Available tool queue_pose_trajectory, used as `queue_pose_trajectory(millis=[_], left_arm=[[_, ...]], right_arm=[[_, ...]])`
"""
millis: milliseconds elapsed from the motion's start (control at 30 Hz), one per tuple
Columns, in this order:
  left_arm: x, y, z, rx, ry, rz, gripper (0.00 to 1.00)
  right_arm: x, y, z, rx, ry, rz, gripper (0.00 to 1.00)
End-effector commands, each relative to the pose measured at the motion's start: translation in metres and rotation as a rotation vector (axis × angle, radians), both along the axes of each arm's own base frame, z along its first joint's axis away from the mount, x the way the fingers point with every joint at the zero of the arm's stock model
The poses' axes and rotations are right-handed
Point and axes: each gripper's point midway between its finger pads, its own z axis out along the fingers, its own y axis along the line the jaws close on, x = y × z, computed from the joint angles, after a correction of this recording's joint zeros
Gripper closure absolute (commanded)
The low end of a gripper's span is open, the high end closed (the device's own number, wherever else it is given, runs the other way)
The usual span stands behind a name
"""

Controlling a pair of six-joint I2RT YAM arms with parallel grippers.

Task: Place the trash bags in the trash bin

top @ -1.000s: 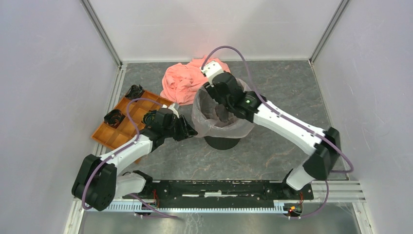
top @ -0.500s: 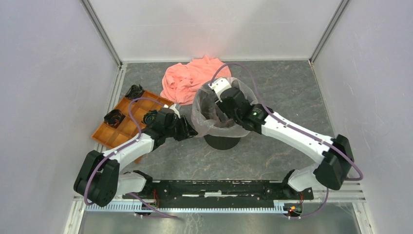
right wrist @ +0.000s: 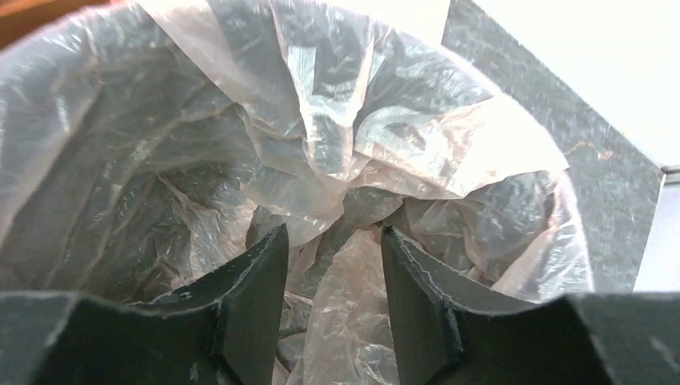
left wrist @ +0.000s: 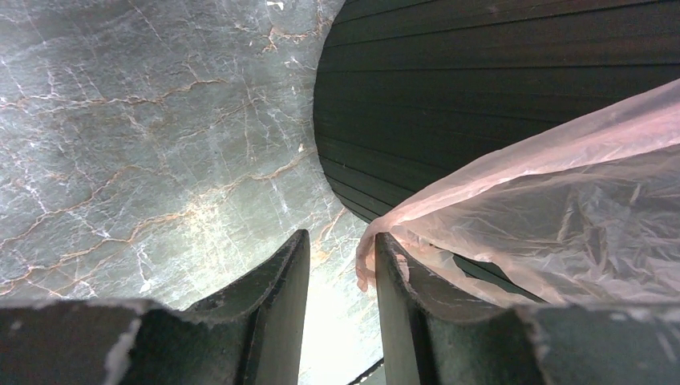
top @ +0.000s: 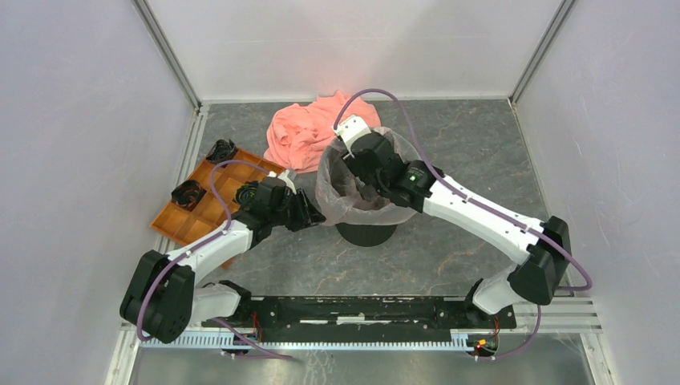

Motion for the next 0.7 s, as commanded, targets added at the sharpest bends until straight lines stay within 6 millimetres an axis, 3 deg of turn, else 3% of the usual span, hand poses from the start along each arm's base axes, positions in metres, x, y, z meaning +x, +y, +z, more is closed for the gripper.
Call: queue_pose_trajectory(millis=[0,167,467,533,667], left_arm=[[0.008,0.001,0.006,0.021,-0.056,-0.013,0.57],[0.007,0.001,0.008,0.014,-0.064,-0.013,0.57],[0.010,-0.001,0.016,-0.004,-0.088,-0.011,0.57],[0.010,-0.001,0.013,-0.003,-0.082,-0.011,0.58],[0.009,-0.001,0.011,0.002,-0.078,-0.014,0.58]], right_arm=[[0.004,0.012,0.026,0.057,-0.049,0.036,0.46],[0.013,0.025,-0.005,0.027,-0.010,0.028,0.55],[0.031,0.018,-0.071,-0.078,0.007,-0.034,0.60],[0.032,0.025,-0.076,-0.064,0.026,-0.017,0.60],[0.028,0.033,-0.058,-0.012,0.058,-0.005,0.60]])
